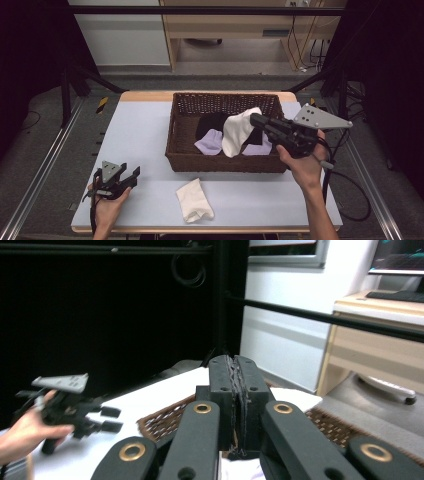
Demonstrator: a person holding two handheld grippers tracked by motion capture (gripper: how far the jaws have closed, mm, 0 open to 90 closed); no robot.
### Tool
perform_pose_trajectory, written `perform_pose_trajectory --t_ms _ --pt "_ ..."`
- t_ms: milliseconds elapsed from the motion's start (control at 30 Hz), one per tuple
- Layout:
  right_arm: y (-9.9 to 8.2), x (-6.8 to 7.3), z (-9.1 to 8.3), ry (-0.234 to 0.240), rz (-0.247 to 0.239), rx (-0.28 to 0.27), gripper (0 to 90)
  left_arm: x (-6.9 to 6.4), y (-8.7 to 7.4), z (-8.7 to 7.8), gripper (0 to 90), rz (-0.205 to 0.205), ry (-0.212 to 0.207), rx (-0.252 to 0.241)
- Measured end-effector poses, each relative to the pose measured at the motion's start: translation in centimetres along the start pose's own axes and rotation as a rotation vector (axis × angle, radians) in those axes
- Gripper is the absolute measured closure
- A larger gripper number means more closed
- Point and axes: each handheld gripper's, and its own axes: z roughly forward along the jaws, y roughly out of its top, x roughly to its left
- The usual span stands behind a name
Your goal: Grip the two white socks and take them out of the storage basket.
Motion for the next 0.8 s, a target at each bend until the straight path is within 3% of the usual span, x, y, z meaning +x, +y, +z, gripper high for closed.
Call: perform_pose_trajectory --t_ms 133,300,400,433,467,500,533,600,667,700,800 --pt "-1.8 1.6 -0.8 0.042 0.001 0.048 87.7 0.0 0.0 -0.1 45.2 -0.002 -0.001 -0.006" --pt "-3.3 2.5 -1.4 0.069 0.010 0.081 87.7 -0.1 0.1 -0.2 45.2 -0.001 -0.001 -0.009" --pt "-5.8 3.0 -1.8 0.074 0.034 0.130 87.7 -0.1 0.1 -0.3 45.1 -0.006 -0.003 -0.012" --pt "-5.8 3.0 -1.8 0.074 0.034 0.130 87.7 0.0 0.1 -0.3 45.1 -0.008 -0.002 -0.013" --pt "-7.4 2.9 -1.7 0.073 0.057 0.168 87.7 0.0 0.1 -0.3 45.1 -0.009 -0.003 -0.016" --pt "-7.4 2.9 -1.7 0.073 0.057 0.168 87.7 0.0 0.1 -0.3 45.1 -0.010 -0.003 -0.015" --pt "-9.2 2.8 -1.5 0.066 0.081 0.207 87.6 -0.1 0.1 -0.3 45.1 -0.010 -0.004 -0.015" --pt "-9.9 2.7 -1.5 0.066 0.093 0.218 87.6 -0.1 0.1 -0.3 45.1 -0.008 -0.003 -0.011" --pt "-12.5 2.3 -1.2 0.051 0.125 0.271 87.5 -0.1 0.0 -0.2 45.0 -0.008 -0.003 -0.011" --pt "-12.5 2.3 -1.2 0.051 0.125 0.271 87.5 -0.1 0.0 -0.2 45.0 -0.008 -0.004 -0.010" --pt "-15.2 2.0 -1.1 0.040 0.166 0.319 87.4 -0.2 0.0 -0.2 45.0 -0.007 -0.005 -0.007"
